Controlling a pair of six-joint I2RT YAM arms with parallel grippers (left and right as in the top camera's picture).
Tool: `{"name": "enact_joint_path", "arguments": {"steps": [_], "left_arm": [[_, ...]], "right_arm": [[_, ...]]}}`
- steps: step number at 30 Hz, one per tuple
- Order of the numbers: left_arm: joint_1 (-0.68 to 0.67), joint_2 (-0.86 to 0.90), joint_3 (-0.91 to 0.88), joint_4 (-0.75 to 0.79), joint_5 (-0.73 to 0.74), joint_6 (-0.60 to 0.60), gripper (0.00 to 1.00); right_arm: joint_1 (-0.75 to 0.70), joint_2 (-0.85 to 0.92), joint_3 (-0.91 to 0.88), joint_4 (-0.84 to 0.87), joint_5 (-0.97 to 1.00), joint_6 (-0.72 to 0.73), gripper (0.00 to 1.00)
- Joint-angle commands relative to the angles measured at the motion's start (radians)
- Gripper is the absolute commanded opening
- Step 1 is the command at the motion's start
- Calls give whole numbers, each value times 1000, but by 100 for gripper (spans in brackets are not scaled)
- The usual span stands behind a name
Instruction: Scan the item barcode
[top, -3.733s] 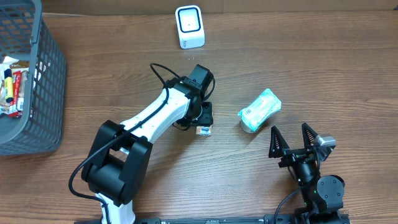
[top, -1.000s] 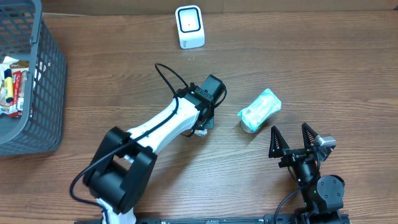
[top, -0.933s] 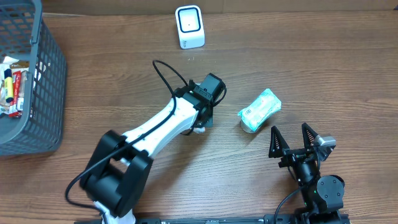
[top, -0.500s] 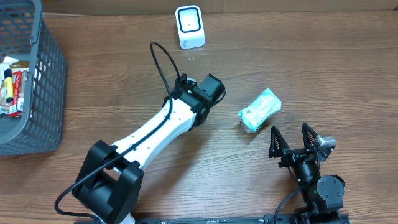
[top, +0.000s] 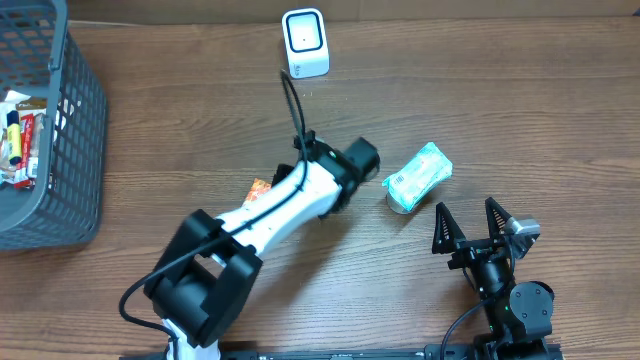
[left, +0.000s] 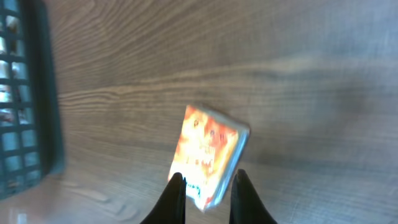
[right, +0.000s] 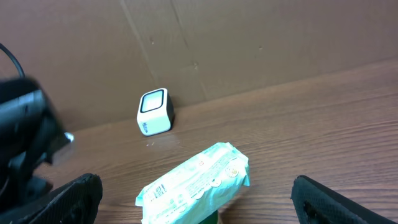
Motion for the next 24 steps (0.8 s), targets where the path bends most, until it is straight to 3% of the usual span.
{"name": "enact_joint_path", "arguments": {"steps": [1, 6, 7, 13, 24], "left_arm": [[103, -51, 97, 7, 175, 169, 15], [246, -54, 129, 10, 379, 370, 34], [312, -53, 129, 10, 478, 426, 40], [528, -52, 114, 7, 877, 708, 49], [596, -48, -96, 139, 943, 773, 49]], "right_arm": [[-8, -6, -11, 6, 11, 1, 100], [-8, -6, -11, 6, 12, 1, 100], [-8, -6, -11, 6, 11, 1, 100], [-8, -6, -11, 6, 12, 1, 100], [-8, -6, -11, 6, 11, 1, 100]]}}
